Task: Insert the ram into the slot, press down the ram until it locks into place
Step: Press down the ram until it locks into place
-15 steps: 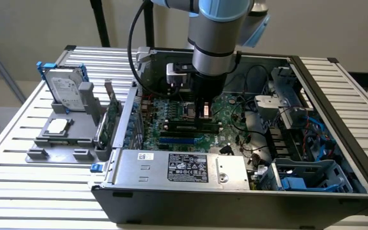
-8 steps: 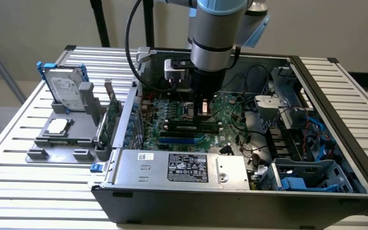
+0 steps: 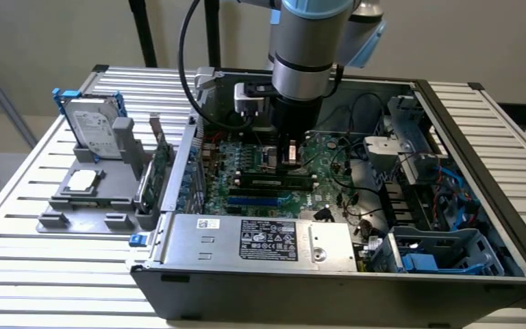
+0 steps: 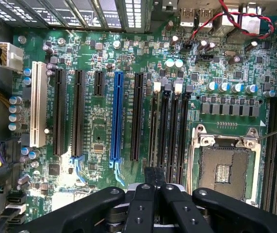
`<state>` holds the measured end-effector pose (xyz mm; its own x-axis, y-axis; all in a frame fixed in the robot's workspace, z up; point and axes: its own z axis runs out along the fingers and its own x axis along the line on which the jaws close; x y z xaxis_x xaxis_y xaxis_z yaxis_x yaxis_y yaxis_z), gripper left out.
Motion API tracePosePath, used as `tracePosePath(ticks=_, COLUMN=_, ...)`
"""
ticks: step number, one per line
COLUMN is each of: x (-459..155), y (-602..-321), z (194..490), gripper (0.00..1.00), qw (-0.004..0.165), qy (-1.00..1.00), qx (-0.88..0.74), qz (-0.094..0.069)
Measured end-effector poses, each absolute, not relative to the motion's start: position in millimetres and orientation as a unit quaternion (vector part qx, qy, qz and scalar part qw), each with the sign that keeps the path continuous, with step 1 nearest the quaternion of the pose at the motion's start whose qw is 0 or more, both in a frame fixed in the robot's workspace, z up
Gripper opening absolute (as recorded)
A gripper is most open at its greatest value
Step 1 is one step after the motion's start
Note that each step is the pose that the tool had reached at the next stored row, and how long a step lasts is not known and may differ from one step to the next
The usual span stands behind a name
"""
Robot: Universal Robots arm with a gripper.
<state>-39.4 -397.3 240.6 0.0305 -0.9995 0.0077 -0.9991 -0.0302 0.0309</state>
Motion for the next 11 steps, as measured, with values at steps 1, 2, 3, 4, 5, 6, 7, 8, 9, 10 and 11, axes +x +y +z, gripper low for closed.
tracePosePath(ticks=1, x=-39.4, y=-397.3, z=240.6, gripper=0.11, qw=0.014, qy=-0.696, qx=0.718, qz=-0.008)
tracePosePath(ticks=2, x=-39.4, y=-397.3, z=240.6, gripper=0.11, qw=0.014, qy=-0.696, qx=0.718, qz=-0.008)
tracePosePath(ticks=3, x=-39.5, y=-397.3, z=240.6, gripper=0.11, qw=0.014, qy=-0.696, qx=0.718, qz=-0.008)
tracePosePath(ticks=4, x=-39.8, y=-397.3, z=240.6, gripper=0.11, qw=0.014, qy=-0.696, qx=0.718, qz=-0.008)
tracePosePath(ticks=5, x=-39.9, y=-397.3, z=240.6, gripper=0.11, qw=0.014, qy=-0.696, qx=0.718, qz=-0.008)
tracePosePath(ticks=6, x=-40.2, y=-397.2, z=240.6, gripper=0.11, qw=0.014, qy=-0.696, qx=0.718, qz=-0.008)
tracePosePath(ticks=7, x=-40.4, y=-397.1, z=240.5, gripper=0.11, qw=0.014, qy=-0.696, qx=0.718, qz=-0.008)
tracePosePath(ticks=8, x=-40.4, y=-397.0, z=240.3, gripper=0.11, qw=0.014, qy=-0.696, qx=0.718, qz=-0.008)
tracePosePath(ticks=9, x=-40.7, y=-396.9, z=240.1, gripper=0.11, qw=0.014, qy=-0.696, qx=0.718, qz=-0.008)
tracePosePath(ticks=10, x=-41.2, y=-396.6, z=239.9, gripper=0.11, qw=0.014, qy=-0.696, qx=0.718, qz=-0.008)
tracePosePath(ticks=11, x=-41.7, y=-396.4, z=239.6, gripper=0.11, qw=0.014, qy=-0.696, qx=0.718, qz=-0.008)
